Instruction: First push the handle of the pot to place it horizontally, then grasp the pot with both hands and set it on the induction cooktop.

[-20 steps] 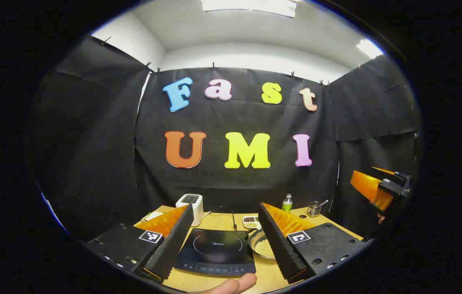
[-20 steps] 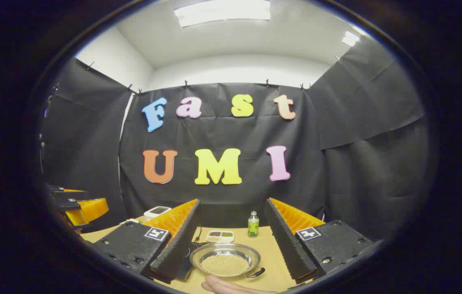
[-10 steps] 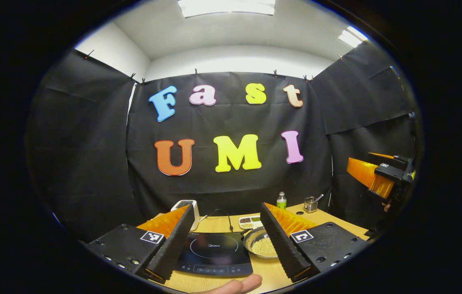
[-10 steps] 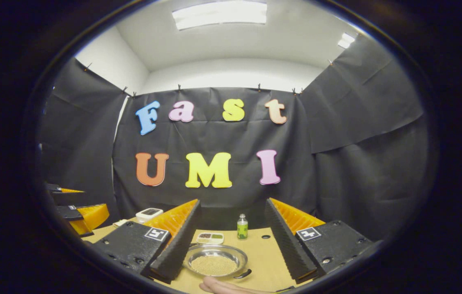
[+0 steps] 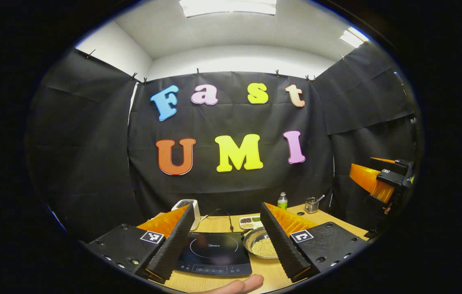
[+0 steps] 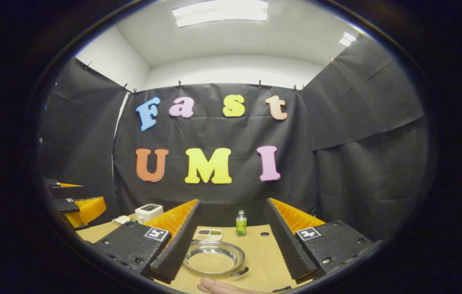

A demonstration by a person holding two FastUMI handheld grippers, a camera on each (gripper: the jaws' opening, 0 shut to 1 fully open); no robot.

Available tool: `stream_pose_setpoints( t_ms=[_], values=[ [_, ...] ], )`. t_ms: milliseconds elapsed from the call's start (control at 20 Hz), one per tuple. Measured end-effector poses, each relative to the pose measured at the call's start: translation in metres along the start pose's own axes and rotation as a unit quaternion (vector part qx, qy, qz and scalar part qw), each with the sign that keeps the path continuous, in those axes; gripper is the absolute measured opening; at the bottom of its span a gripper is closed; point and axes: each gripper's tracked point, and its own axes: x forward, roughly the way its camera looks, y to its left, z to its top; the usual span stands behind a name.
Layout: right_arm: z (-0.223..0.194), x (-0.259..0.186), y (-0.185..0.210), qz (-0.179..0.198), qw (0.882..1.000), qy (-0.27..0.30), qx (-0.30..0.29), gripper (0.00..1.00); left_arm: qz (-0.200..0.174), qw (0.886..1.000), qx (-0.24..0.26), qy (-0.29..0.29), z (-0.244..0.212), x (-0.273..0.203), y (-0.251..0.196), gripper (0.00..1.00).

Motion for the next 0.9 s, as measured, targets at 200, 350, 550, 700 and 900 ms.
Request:
stream_pose_setpoints(
  t_ms=[200,350,550,700,900],
  values=[
    [-0.008,0.006,0.005,0.009,1.0,0.007,-0.005,0.96,0.008,1.0,-0.004,0.0,-0.002,0.001,0.006,0.96],
    [-0.016,0.014,0.009,0.018,1.0,0.019,-0.002,0.96,0.009,1.0,-0.01,-0.001,-0.001,0.002,0.008,0.96],
    [-0.049,0.033,0.016,0.041,0.997,0.071,0.004,0.95,0.009,1.0,-0.009,-0.002,-0.003,0.0,0.009,0.96],
    [-0.074,0.052,0.023,0.069,0.992,0.108,0.011,0.78,0.015,1.0,-0.007,0.001,-0.006,-0.002,0.011,0.96],
    [-0.114,0.075,0.018,0.076,0.984,0.162,0.023,0.46,0.017,1.0,-0.004,0.004,-0.009,-0.003,0.011,0.96]
  ],
)
